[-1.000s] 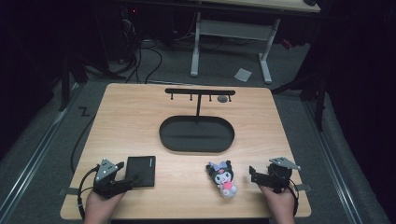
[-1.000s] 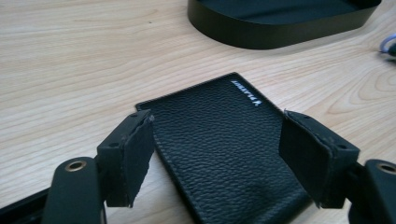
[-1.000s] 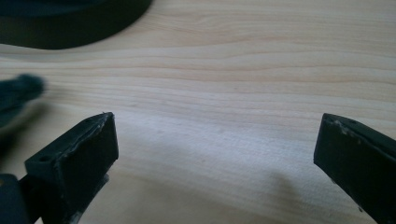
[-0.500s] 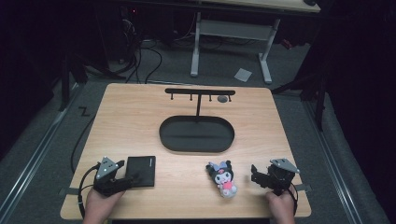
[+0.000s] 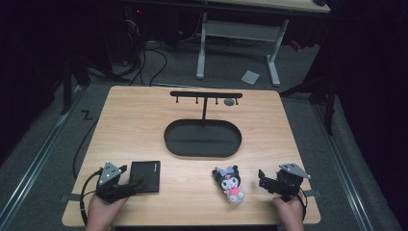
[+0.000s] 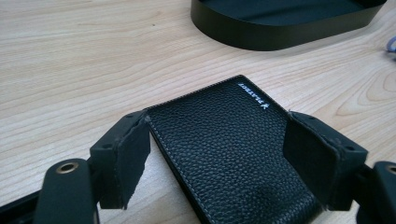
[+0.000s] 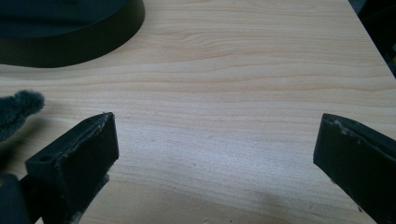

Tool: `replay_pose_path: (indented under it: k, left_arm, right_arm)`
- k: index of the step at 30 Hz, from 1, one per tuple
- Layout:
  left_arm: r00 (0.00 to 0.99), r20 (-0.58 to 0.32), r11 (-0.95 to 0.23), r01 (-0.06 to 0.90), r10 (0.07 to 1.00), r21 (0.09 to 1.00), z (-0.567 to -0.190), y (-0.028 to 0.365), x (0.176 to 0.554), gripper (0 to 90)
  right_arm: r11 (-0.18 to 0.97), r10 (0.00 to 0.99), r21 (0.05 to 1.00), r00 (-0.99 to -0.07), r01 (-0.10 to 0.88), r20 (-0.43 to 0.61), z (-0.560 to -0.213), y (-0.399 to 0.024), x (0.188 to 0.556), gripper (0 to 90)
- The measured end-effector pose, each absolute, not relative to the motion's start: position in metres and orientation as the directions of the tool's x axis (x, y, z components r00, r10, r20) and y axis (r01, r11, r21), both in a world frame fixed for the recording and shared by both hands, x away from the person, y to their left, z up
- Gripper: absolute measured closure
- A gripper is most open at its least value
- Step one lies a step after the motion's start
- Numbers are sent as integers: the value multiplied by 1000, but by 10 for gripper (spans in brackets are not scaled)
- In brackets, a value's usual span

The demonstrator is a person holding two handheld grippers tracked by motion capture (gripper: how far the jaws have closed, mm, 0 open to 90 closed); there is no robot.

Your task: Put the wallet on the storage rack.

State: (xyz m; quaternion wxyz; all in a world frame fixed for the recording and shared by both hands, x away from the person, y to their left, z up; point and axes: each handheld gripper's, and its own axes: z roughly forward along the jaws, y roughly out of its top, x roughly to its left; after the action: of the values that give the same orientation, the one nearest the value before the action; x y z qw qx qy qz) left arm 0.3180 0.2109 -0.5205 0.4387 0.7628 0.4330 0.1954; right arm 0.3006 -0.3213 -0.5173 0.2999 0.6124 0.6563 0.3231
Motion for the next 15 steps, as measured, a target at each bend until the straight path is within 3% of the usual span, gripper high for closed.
replay_pose_path:
  k: [11, 15]
  left_arm:
    - [548, -93, -237, 501, 831, 832, -522, 211, 318, 260]
    - [529, -99, -208, 490, 843, 846, -519, 220, 315, 333]
  right_arm:
    - [51, 994, 788, -106, 614, 18, -519, -320, 301, 0]
    - [55, 993, 785, -120, 617, 24, -519, -319, 301, 0]
